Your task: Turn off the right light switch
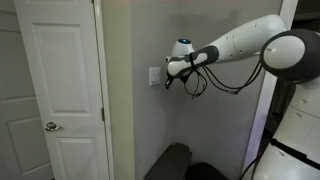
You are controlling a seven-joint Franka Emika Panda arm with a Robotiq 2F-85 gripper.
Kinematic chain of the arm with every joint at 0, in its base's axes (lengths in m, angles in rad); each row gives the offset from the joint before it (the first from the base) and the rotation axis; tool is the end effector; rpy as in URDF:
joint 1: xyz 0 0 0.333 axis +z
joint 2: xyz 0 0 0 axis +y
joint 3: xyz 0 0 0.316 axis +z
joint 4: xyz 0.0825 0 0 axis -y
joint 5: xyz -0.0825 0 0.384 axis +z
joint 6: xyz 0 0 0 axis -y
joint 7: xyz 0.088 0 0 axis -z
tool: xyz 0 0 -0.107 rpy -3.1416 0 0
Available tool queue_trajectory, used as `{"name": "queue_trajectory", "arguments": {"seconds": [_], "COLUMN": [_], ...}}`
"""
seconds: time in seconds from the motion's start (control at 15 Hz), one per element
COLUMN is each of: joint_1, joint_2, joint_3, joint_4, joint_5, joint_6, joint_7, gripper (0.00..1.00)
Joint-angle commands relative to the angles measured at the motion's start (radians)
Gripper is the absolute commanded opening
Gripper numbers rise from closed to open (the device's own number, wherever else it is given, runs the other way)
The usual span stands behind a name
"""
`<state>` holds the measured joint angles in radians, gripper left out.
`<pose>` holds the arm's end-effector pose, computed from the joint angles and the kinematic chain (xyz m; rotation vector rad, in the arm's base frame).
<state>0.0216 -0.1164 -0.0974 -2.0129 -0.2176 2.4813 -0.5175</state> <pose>0.5663 -0.0445 0.5707 2.6118 0.7666 0.7127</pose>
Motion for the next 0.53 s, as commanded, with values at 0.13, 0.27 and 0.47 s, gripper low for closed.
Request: {"name": "queue_trajectory", "arguments": {"seconds": [0.13, 0.27, 0.47], "joint_1": [-0.033, -0.040, -0.050], "joint_2": [0.015, 0.023, 0.038], "joint_3": [-0.003, -0.010, -0.019], "joint_4": [-0.016, -0.033, -0.055], "joint_5": [0.016, 0.038, 0.071], "joint_6": [-0.092, -0.095, -0.092], "joint_7": [-0.036, -0.048, -0.058], "gripper": [0.00, 0.00, 0.00]}}
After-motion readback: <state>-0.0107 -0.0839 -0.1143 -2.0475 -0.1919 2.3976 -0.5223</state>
